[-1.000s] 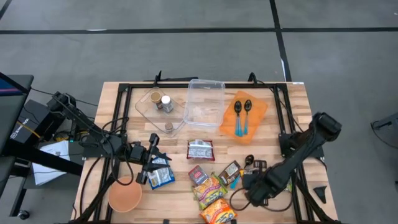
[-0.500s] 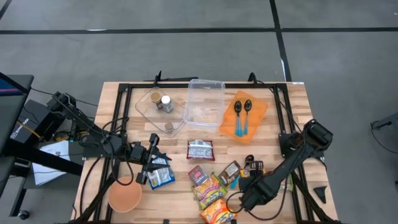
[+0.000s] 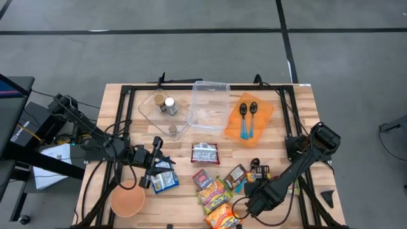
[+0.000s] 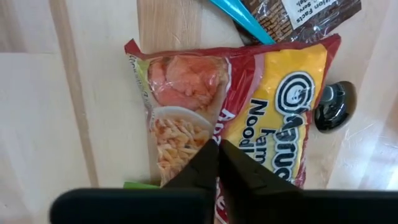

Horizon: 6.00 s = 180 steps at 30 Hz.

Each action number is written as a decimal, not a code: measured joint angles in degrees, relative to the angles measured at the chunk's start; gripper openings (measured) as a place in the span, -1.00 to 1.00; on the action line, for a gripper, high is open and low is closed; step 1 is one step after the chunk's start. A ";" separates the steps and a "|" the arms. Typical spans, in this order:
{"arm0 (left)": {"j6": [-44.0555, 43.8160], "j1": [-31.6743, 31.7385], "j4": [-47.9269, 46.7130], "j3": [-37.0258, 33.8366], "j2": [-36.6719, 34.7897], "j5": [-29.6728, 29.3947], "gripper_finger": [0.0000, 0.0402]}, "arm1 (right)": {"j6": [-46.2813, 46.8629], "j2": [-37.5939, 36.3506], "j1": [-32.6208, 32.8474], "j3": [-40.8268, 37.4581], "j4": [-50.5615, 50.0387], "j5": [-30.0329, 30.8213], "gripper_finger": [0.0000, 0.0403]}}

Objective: Pick & Place Food Item
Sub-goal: Put the red noodle pack into the white bin, then put the green noodle pack into the white bin

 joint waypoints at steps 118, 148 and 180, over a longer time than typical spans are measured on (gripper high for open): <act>2.58 0.07 -3.22 -0.04 0.00 -0.70 -0.53 | -43.01 16.35 -68.15 39.10 9.26 7.23 -0.65; 2.60 0.08 -3.65 -0.02 0.00 -0.70 -0.53 | -27.61 -7.82 -50.78 39.15 -17.70 -3.78 -0.32; 2.60 0.07 -3.54 -0.02 0.00 -0.70 -0.53 | -3.67 -7.63 -9.68 39.10 -24.77 -3.28 -0.33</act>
